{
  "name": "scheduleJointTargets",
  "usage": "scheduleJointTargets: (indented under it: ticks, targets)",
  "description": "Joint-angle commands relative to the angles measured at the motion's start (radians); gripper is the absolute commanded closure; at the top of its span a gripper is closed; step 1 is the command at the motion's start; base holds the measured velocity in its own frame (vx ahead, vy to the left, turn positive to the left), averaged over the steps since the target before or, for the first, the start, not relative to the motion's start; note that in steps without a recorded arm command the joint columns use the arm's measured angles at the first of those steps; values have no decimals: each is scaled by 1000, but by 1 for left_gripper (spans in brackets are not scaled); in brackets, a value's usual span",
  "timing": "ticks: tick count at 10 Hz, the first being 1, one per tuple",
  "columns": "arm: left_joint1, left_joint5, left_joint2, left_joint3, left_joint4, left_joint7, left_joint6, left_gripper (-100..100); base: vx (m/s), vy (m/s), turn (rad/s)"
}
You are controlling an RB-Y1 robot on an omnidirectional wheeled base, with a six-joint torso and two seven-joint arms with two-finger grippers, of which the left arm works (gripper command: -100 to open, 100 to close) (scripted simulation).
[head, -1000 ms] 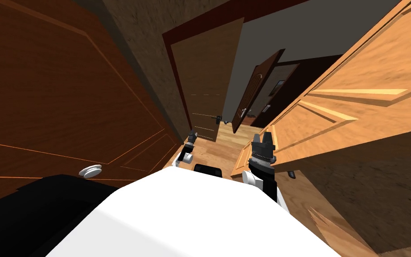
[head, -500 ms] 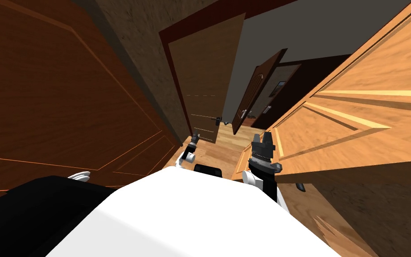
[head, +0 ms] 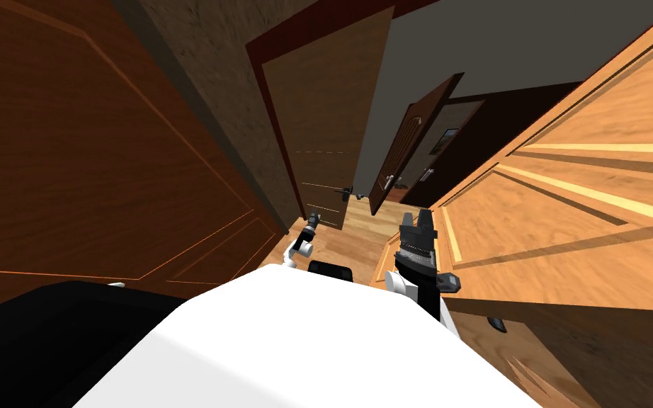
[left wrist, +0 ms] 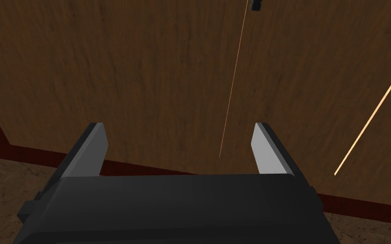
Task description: Pull the door open
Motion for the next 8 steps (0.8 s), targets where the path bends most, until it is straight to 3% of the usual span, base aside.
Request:
scheduleJointTargets:
  ticks: [1, 8]
  targets:
    - [-20, 5, -10, -15, 33, -21, 16, -100, 158, -62, 29]
    - [-106, 27, -43, -56, 175, -73, 44, -100, 135, -42, 44]
